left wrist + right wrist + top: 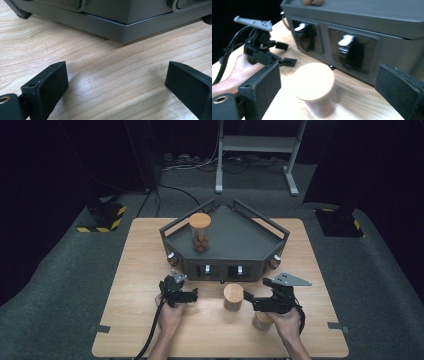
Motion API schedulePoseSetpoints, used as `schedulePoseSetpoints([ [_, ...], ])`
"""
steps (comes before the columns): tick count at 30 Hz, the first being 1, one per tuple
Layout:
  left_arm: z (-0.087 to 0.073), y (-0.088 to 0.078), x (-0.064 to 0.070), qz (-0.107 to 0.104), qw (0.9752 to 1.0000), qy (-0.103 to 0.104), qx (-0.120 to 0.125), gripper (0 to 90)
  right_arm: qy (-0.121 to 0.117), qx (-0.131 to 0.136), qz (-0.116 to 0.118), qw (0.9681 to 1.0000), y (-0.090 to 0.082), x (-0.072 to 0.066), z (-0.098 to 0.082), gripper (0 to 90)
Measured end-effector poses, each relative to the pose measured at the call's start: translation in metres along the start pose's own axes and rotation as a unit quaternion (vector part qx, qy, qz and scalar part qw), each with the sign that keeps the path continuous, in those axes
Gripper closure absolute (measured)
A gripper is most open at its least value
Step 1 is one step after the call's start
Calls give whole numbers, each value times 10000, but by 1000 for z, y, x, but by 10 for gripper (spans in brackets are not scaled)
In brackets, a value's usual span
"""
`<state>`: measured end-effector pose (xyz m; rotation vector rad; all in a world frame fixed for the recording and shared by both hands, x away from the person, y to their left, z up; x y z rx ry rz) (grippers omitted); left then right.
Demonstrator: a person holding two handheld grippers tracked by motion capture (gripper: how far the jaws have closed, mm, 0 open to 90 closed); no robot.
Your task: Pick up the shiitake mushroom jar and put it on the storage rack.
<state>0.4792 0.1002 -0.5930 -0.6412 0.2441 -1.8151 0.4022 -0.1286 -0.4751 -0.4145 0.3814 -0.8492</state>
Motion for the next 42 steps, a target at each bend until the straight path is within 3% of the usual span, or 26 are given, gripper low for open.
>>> schedulePoseSetpoints([
  [5,0,0,0,0,10000,5,-5,44,-240,-261,24,9994,11,-15,0,71],
  [8,0,0,0,1,10000,3,-5,44,-262,-450,53,9986,19,-21,-2,75],
  [14,0,0,0,1,10000,3,-5,43,-337,-849,-163,9957,34,-30,-7,91],
  [26,0,0,0,-1,10000,0,-3,43,-497,-1373,-753,9864,52,-31,-17,115],
  [42,-1,-1,0,-7,10000,41,-51,42,-414,-1798,-930,9784,64,-28,-25,175],
])
Point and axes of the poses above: each handheld gripper's, and its own axes: y roughly forward along the jaws, z roughly out of its top, x roughly to its right, the point moved 8 cm from there along y, roughly forward along the jaws, and after that the axes turned 5 degrees about -z, right-handed, at the moved point
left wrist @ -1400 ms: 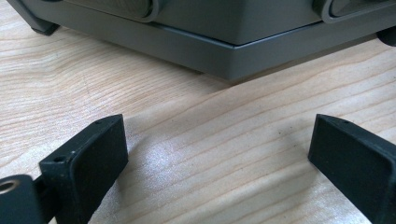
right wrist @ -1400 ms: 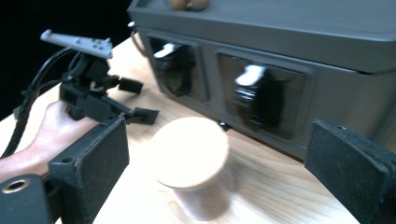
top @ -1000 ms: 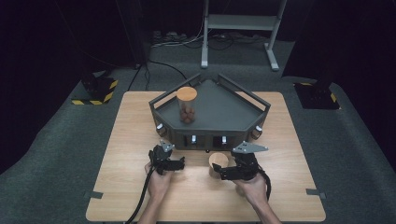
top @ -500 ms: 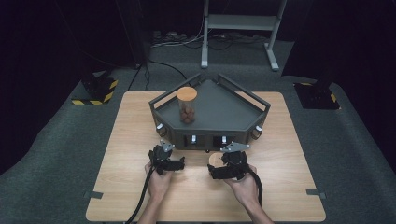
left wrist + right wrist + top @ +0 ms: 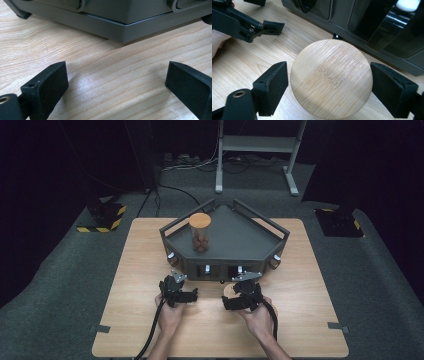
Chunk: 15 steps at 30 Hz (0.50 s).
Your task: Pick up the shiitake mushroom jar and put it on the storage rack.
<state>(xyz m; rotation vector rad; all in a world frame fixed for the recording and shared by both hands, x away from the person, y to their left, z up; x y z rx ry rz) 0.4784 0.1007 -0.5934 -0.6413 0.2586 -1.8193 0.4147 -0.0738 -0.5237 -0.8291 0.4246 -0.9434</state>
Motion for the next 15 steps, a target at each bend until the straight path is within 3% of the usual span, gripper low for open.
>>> schedulePoseSetpoints([
  [15,0,0,0,0,10000,2,-2,42,-10,-251,-122,9996,7,0,-2,228],
])
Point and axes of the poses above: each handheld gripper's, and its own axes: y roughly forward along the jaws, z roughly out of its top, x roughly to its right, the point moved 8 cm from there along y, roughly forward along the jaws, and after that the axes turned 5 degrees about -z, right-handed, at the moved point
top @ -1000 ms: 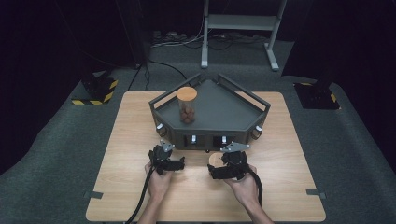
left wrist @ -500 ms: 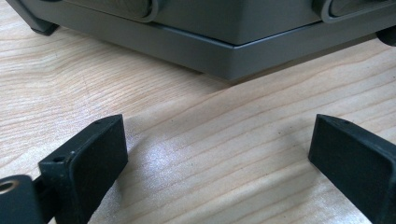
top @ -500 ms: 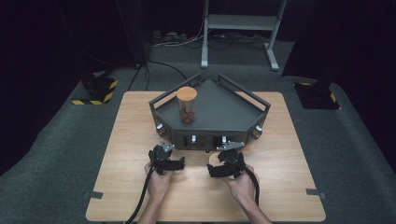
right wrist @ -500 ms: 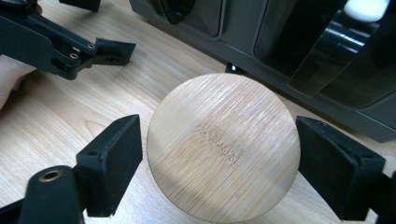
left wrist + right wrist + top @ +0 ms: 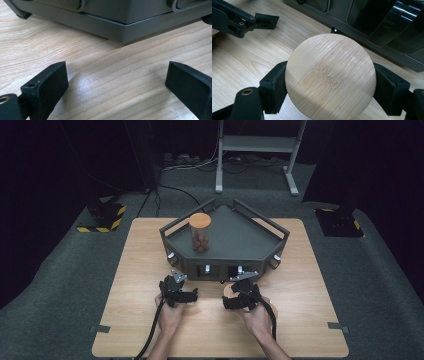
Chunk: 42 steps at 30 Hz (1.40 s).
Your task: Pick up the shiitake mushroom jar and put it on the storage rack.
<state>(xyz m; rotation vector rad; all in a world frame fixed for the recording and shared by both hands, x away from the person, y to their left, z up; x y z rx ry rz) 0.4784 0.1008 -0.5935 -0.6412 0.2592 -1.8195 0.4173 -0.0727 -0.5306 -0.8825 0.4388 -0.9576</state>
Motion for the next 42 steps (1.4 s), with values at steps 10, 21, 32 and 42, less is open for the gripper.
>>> schedulePoseSetpoints([
  [10,0,0,0,1,10000,-15,14,42,-111,112,-73,9998,-1,1,0,237],
  [21,0,0,0,-1,10000,0,2,42,-143,278,-9,9995,-11,5,2,238],
  [32,0,0,0,-1,10000,3,0,42,-162,442,130,9988,-27,11,9,239],
  [42,0,0,0,-1,10000,0,4,42,-359,583,194,9975,-46,10,21,239],
])
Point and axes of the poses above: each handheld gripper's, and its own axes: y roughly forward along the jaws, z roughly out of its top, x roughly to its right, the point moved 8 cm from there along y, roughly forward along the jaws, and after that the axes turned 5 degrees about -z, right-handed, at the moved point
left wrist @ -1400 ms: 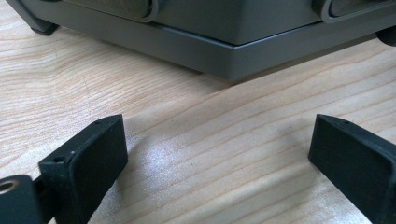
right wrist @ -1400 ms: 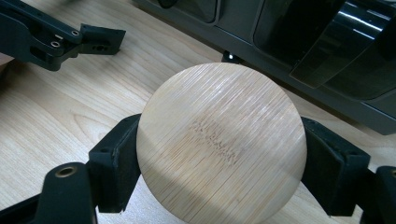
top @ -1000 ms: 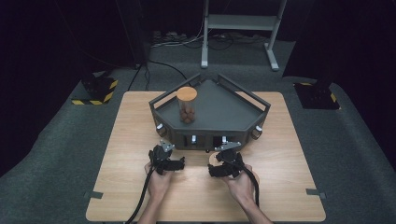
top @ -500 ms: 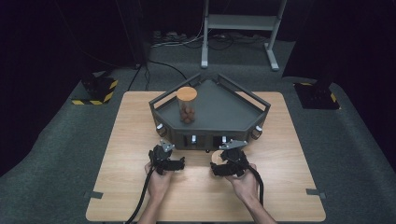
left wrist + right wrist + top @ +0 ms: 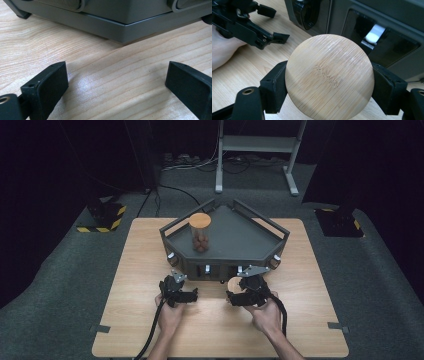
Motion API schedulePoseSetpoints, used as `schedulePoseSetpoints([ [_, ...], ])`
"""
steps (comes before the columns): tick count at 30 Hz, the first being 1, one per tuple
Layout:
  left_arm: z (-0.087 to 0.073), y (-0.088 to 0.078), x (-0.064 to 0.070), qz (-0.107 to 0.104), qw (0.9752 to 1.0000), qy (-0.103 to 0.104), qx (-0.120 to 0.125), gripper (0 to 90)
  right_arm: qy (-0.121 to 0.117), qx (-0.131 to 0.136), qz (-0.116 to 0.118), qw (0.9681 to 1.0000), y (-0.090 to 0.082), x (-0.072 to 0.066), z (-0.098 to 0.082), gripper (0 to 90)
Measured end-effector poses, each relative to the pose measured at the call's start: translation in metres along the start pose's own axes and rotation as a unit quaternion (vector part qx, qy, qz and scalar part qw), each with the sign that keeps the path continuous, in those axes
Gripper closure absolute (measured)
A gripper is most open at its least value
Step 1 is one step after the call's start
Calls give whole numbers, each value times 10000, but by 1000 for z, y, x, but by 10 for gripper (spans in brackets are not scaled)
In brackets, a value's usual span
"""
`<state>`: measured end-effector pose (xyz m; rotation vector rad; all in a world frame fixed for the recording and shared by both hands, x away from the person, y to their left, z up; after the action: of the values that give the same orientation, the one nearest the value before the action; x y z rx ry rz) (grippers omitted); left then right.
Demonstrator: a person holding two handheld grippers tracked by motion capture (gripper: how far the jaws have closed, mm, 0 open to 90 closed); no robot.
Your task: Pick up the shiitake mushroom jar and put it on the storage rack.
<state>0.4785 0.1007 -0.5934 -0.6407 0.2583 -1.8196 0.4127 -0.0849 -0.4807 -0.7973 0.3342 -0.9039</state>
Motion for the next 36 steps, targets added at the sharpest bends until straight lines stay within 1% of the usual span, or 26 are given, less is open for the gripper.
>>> schedulePoseSetpoints([
  [4,0,0,0,0,10000,1,-2,42,-37,75,31,10000,-8,1,7,239],
  [9,0,0,0,0,10000,4,-4,42,10,196,92,9998,-17,3,15,238],
  [13,0,0,0,0,10000,6,-6,42,6,239,110,9997,-23,6,21,238],
  [22,0,0,0,1,10000,-3,3,42,20,314,195,9993,-35,10,33,238],
  [28,0,0,0,0,10000,-5,5,42,4,320,230,9992,-41,14,41,239],
  [36,0,0,0,0,10000,-6,4,42,-27,343,209,9992,-49,19,55,239],
])
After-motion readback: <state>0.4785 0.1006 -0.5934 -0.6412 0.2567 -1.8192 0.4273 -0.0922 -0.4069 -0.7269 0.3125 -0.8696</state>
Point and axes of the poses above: each handheld gripper's, and its own axes: y roughly forward along the jaws, z roughly out of its top, x roughly to its right, the point moved 8 cm from there along y, roughly forward along the jaws, and after that the axes turned 5 degrees about -z, right-handed, at the moved point
